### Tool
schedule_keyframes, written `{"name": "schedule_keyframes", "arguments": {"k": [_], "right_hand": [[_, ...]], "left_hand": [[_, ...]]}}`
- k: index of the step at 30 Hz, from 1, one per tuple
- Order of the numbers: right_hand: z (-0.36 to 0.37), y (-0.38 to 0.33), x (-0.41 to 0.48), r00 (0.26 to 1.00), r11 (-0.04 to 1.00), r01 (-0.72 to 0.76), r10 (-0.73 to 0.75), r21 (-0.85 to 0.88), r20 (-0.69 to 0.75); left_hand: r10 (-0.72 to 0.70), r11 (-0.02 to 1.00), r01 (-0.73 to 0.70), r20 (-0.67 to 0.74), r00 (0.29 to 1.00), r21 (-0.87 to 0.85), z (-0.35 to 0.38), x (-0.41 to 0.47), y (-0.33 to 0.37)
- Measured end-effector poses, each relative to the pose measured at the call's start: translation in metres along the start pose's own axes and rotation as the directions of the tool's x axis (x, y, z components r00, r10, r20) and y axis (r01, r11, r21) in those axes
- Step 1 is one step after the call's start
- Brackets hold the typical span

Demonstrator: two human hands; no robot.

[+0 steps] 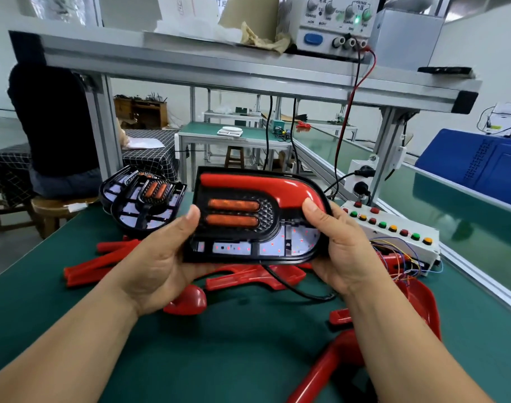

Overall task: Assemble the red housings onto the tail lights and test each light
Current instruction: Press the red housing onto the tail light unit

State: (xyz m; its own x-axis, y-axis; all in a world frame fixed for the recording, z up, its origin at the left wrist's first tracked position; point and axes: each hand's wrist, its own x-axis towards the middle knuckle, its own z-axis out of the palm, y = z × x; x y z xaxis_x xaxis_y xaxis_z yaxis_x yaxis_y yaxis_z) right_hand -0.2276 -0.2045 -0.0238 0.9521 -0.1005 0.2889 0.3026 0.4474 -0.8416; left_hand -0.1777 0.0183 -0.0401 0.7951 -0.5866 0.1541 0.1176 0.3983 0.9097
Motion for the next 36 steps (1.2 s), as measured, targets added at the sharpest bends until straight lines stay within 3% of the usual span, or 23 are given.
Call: {"name": "schedule_keyframes", "arguments": {"k": [3, 6, 8, 10, 11, 13, 14, 16, 18, 19, 23, 27, 30, 33, 36], "right_hand": [[0.004, 0.006, -0.001, 0.999, 0.999, 0.029, -0.028, -0.026, 0.032], [0.013, 0.011, 0.0, 0.995, 0.999, 0.028, -0.031, 0.028, 0.095], [0.013, 0.008, 0.001, 0.999, 1.0, 0.026, -0.027, 0.01, 0.028], [0.009, 0.005, -0.001, 0.998, 0.977, 0.053, -0.061, -0.205, -0.034], [0.009, 0.004, -0.005, 0.998, 0.938, 0.059, -0.055, -0.343, 0.019], [0.017, 0.009, -0.012, 0.961, 0.82, 0.076, 0.091, -0.568, 0.26], [0.025, 0.016, -0.016, 0.907, 0.731, 0.125, 0.19, -0.671, 0.376], [0.036, 0.039, -0.02, 0.801, 0.451, 0.357, 0.304, -0.818, 0.516], [0.047, 0.059, -0.018, 0.76, 0.182, 0.519, 0.349, -0.835, 0.548], [0.051, 0.064, -0.018, 0.767, 0.099, 0.535, 0.36, -0.839, 0.532], [0.052, 0.071, -0.016, 0.788, -0.03, 0.542, 0.366, -0.84, 0.495], [0.046, 0.067, -0.017, 0.821, 0.046, 0.474, 0.337, -0.879, 0.46], [0.036, 0.053, -0.014, 0.864, 0.256, 0.364, 0.265, -0.895, 0.427], [0.024, 0.03, -0.007, 0.928, 0.464, 0.286, 0.086, -0.838, 0.364], [0.011, 0.009, -0.001, 0.983, 0.741, 0.185, -0.132, -0.646, 0.131]], "left_hand": [[-0.012, 0.998, 0.019, -0.099, 0.995, 0.065, 0.002, 0.002, -0.001], [0.093, 0.996, -0.094, -0.145, 0.985, -0.003, -0.001, 0.003, 0.007], [0.181, 0.981, -0.19, -0.192, 0.965, -0.031, -0.007, 0.005, 0.015], [0.263, 0.953, -0.292, -0.261, 0.929, -0.078, -0.015, 0.007, 0.021], [0.28, 0.936, -0.33, -0.308, 0.909, -0.124, -0.02, 0.009, 0.022], [0.288, 0.912, -0.37, -0.369, 0.884, -0.175, -0.027, 0.012, 0.022], [0.286, 0.913, -0.372, -0.385, 0.877, -0.168, -0.029, 0.012, 0.02], [0.267, 0.921, -0.356, -0.41, 0.872, -0.159, -0.03, 0.014, 0.015], [0.242, 0.925, -0.339, -0.426, 0.872, -0.17, -0.03, 0.014, 0.012], [0.234, 0.927, -0.333, -0.429, 0.873, -0.172, -0.03, 0.014, 0.012], [0.194, 0.923, -0.317, -0.448, 0.873, -0.219, -0.031, 0.014, 0.009], [0.153, 0.919, -0.301, -0.472, 0.868, -0.256, -0.032, 0.013, 0.007], [0.158, 0.925, -0.298, -0.471, 0.868, -0.237, -0.034, 0.014, 0.007], [0.191, 0.931, -0.316, -0.494, 0.848, -0.184, -0.038, 0.015, 0.007], [0.22, 0.938, -0.322, -0.499, 0.838, -0.127, -0.04, 0.017, 0.006]]}}
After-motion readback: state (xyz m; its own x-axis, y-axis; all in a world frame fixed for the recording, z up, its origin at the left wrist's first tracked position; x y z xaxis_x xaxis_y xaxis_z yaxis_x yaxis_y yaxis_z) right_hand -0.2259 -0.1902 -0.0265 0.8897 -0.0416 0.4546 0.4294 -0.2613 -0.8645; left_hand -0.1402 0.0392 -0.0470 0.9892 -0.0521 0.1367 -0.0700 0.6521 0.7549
